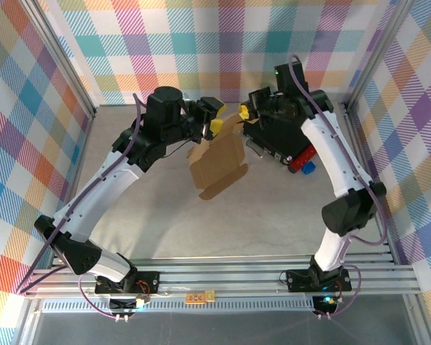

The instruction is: Fold the paper box

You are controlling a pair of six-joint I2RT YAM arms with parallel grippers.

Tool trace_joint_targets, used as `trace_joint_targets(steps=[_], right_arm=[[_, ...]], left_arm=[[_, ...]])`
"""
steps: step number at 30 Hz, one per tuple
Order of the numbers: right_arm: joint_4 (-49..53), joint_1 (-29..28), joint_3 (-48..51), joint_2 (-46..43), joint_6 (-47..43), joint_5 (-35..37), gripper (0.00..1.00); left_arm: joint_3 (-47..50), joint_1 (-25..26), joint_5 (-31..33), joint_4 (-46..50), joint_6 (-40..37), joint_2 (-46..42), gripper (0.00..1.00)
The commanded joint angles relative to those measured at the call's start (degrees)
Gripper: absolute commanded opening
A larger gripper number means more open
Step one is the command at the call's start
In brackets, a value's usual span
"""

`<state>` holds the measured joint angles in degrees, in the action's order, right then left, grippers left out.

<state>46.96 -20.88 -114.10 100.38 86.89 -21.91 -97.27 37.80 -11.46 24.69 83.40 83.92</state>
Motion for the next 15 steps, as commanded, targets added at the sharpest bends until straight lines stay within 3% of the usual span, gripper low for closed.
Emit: trace_joint_targets(steps=[1, 3, 7, 11, 15], right_arm=[[-11.64, 1.34, 2.0, -4.73, 2.96, 1.1, 0.0], [-13.24, 2.01, 1.61, -4.53, 3.15, 0.59, 0.0], [-15.27, 2.03, 1.6, -3.65, 4.76, -2.24, 0.0], [-15.44, 2.03, 3.07, -4.33, 4.52, -2.45, 0.0], [-16.02, 2.1, 5.32, -5.69, 4.6, -2.04, 0.0]], left_arm=[[3.52, 2.38, -0.28, -5.04, 3.88, -3.33, 0.52], [6.35, 4.33, 2.12, -7.75, 6.39, -4.58, 0.61], [12.72, 5.08, 7.82, -15.81, 11.15, -6.25, 0.68], [13.54, 5.08, 10.28, -22.46, 13.97, -4.47, 0.7], [12.39, 5.01, 11.34, -20.87, 13.67, -3.72, 0.69]])
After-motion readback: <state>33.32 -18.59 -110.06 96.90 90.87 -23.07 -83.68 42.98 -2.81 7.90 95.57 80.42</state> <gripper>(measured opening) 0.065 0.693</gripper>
